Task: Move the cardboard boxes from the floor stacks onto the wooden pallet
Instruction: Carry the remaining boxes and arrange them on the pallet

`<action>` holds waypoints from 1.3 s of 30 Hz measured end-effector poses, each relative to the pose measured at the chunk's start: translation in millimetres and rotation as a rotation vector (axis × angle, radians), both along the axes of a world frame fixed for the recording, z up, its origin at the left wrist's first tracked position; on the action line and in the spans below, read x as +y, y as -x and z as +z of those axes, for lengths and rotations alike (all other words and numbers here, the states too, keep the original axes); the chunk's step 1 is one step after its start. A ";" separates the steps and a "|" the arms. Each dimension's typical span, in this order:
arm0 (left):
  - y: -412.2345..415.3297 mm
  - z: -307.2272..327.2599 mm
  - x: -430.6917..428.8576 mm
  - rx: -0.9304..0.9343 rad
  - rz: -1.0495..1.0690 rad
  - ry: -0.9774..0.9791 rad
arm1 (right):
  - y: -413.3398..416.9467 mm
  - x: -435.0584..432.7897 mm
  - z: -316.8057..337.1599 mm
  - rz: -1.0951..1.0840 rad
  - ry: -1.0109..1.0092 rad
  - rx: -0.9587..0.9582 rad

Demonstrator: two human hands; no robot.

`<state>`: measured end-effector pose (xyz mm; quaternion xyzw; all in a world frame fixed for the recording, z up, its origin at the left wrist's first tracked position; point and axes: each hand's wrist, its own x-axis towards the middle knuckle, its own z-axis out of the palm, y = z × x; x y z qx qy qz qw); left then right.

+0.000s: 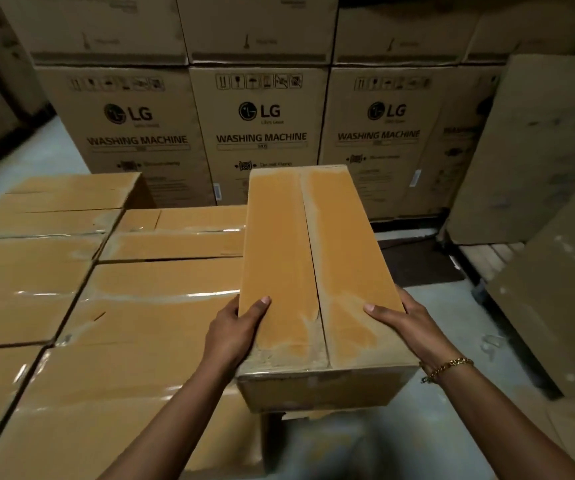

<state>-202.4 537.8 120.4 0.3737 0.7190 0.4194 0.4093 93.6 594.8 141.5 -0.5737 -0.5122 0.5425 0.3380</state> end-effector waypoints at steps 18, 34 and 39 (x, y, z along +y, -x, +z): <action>-53.3 -16.4 325.5 -0.054 0.362 0.030 | -10.8 438.4 -4.0 0.417 0.003 -0.074; 49.6 -36.1 573.2 -0.100 0.721 0.037 | 168.3 765.8 -6.2 0.783 0.006 -0.166; 55.7 -59.3 628.1 -0.120 0.905 0.023 | 224.3 846.1 -24.8 0.942 -0.002 -0.153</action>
